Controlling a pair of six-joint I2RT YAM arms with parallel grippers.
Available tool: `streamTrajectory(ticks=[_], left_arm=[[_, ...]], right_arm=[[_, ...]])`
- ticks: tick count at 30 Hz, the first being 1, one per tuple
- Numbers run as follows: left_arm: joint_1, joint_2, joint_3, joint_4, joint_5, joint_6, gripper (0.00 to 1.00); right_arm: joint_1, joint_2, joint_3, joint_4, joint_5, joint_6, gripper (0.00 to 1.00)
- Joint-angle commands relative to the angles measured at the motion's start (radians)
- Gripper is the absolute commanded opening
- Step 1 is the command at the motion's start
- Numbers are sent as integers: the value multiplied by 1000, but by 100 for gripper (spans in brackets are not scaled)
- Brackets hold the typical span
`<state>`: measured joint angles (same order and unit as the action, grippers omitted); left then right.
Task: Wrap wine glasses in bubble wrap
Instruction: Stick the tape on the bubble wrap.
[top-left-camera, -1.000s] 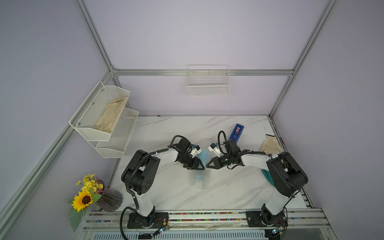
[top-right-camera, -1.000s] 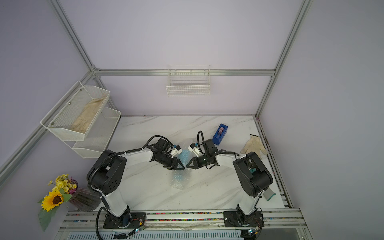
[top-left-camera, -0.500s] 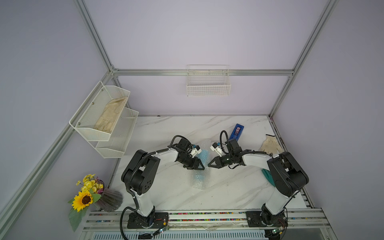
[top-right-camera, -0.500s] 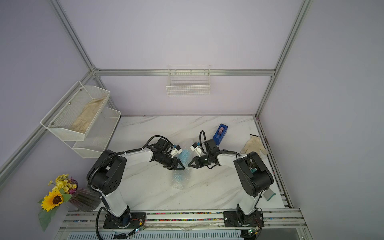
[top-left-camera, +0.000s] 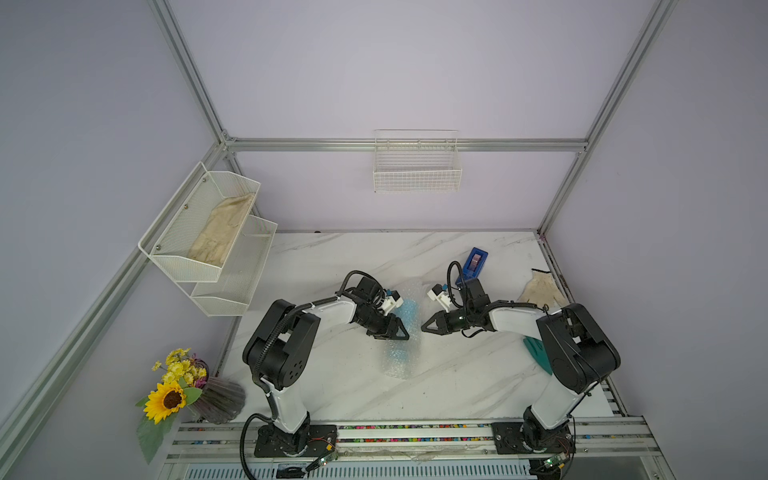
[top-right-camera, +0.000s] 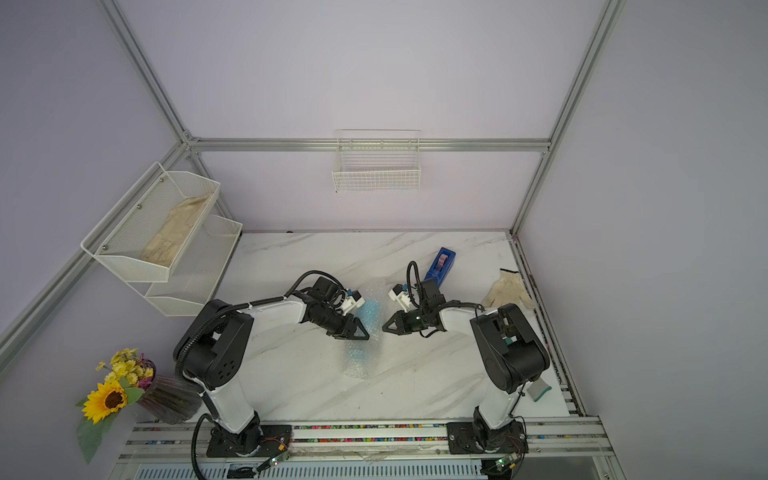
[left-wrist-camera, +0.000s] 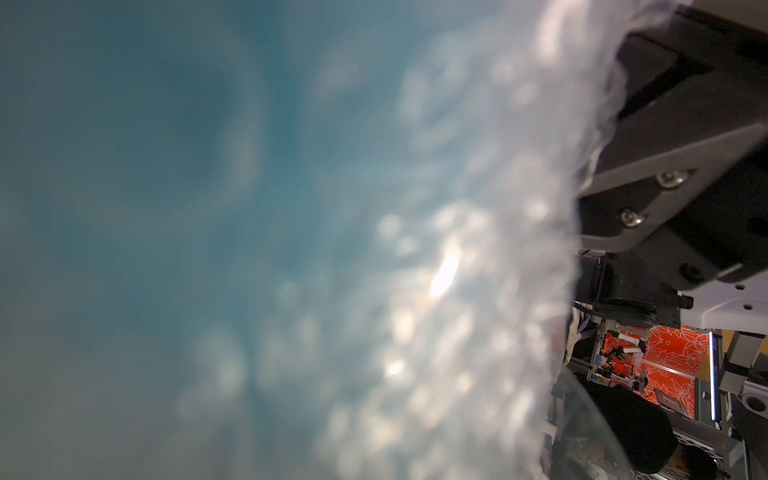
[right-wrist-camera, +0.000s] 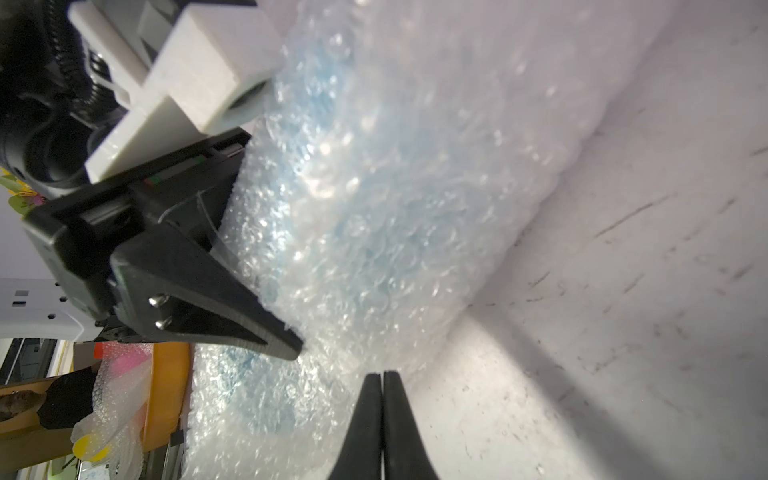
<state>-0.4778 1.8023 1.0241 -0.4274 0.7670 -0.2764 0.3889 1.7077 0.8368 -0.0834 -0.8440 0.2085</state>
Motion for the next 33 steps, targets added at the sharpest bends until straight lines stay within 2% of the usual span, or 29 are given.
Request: streamTrajectory(ticks=[1, 4, 8, 20, 27, 33], left_arm=[[4, -26, 81, 5, 28, 16, 50], [5, -25, 82, 5, 28, 16, 50], [4, -23, 83, 4, 29, 15, 50], [4, -22, 83, 7, 31, 14, 50], [4, -25, 79, 9, 32, 14, 50], [5, -25, 82, 10, 29, 13, 50]], right_arm=[[3, -97, 22, -7, -26, -15, 7], [27, -140, 23, 68, -58, 41, 7], [74, -123, 38, 151, -58, 113, 7], [144, 2, 70, 241, 29, 179, 8], [150, 18, 85, 289, 138, 245, 8], [159, 26, 76, 354, 131, 312, 9]])
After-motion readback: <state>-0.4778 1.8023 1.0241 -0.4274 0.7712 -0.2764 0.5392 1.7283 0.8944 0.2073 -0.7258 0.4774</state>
